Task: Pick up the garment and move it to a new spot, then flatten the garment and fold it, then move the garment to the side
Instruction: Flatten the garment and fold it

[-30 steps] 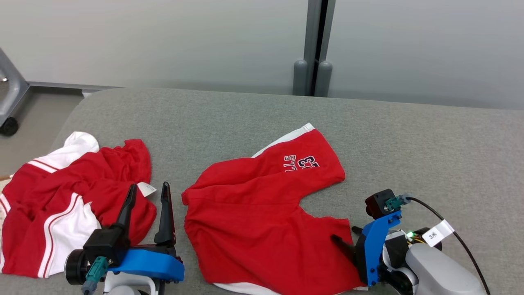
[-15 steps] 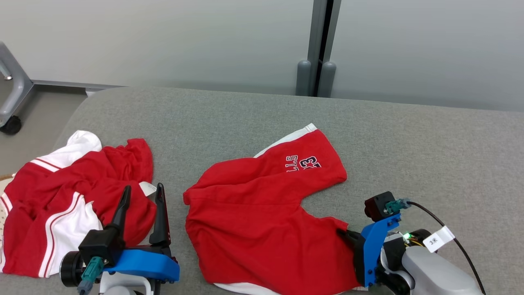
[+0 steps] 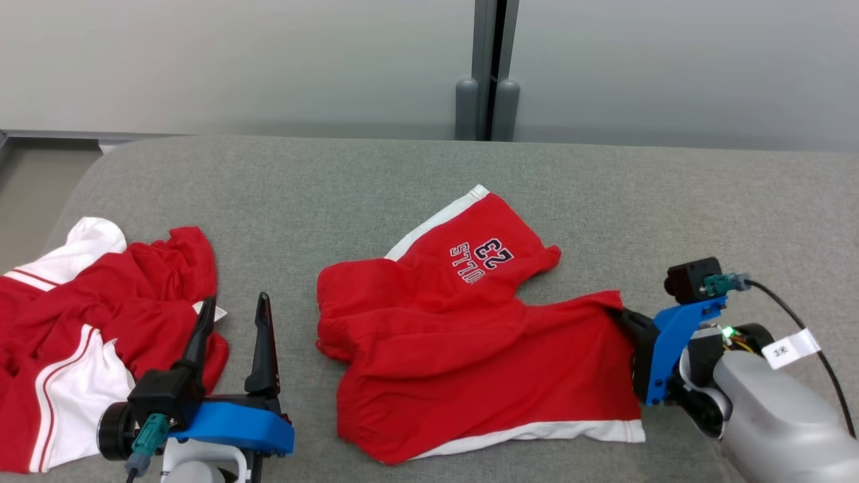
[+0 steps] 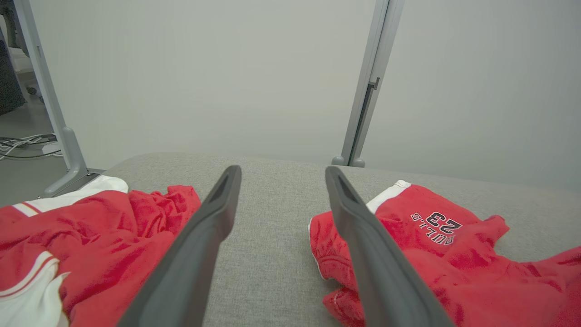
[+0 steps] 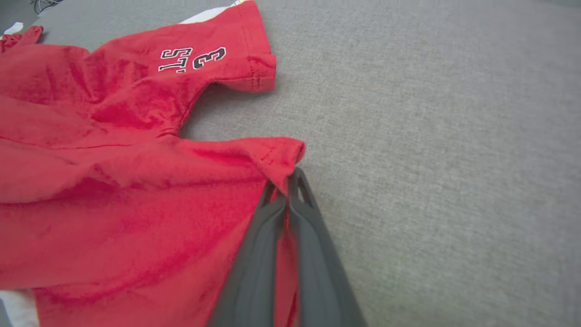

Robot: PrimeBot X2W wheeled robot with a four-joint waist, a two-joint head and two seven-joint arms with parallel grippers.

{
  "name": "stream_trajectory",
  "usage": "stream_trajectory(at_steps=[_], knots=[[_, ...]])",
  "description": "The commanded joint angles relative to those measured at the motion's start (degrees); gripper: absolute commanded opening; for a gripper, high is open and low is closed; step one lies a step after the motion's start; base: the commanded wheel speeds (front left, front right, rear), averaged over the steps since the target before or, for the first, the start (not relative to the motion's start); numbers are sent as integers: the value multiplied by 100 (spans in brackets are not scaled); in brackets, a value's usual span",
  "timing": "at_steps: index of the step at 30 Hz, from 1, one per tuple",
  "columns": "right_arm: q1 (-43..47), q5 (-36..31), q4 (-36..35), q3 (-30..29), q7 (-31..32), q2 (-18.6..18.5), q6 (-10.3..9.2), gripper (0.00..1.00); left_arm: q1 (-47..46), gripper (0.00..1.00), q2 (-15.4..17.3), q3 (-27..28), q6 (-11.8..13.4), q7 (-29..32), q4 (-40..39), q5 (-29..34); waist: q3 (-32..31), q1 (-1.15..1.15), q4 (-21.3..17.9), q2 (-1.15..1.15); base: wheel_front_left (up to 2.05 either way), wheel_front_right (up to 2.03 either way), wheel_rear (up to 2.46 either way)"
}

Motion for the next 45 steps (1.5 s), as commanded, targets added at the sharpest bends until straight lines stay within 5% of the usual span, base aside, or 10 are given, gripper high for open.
stream_trajectory(at_steps=[1, 12, 13, 14, 26, 32, 45], knots=[[-101, 37, 31, -11, -20, -50, 1, 0, -87, 100, 8, 23, -5, -16, -5, 41, 38, 0, 19, 0, 0, 0, 0], [-490, 291, 584, -139, -254, -274, 1, 0, -234, 100, -7, 69, -54, -17, 60, 109, 255, 0, 68, 0, 0, 0, 0], [-493, 287, 644, -138, -296, -246, 1, 39, -227, 100, -9, 71, -47, -16, 75, 114, 234, 0, 55, 0, 0, 0, 0], [-504, 277, 708, -136, -371, -206, 1, 100, -223, 100, -10, 83, -49, -17, 94, 117, 199, 0, 30, 0, 0, 0, 0], [-432, -117, 713, -264, -1598, 62, 1, 100, 58, 100, -11, 263, -19, -16, 9, 244, -394, 0, -533, 0, 0, 0, 0], [333, -1187, -831, -1541, -1615, -120, 1, 100, 224, 100, -40, 330, -42, -16, 41, 171, -606, 0, -846, 0, 0, 0, 0], [2626, -2728, -3102, -3384, -1617, 549, 1, 100, 386, 100, -59, 556, 1, -16, -286, 205, -629, 0, -1143, 0, 0, 0, 0]])
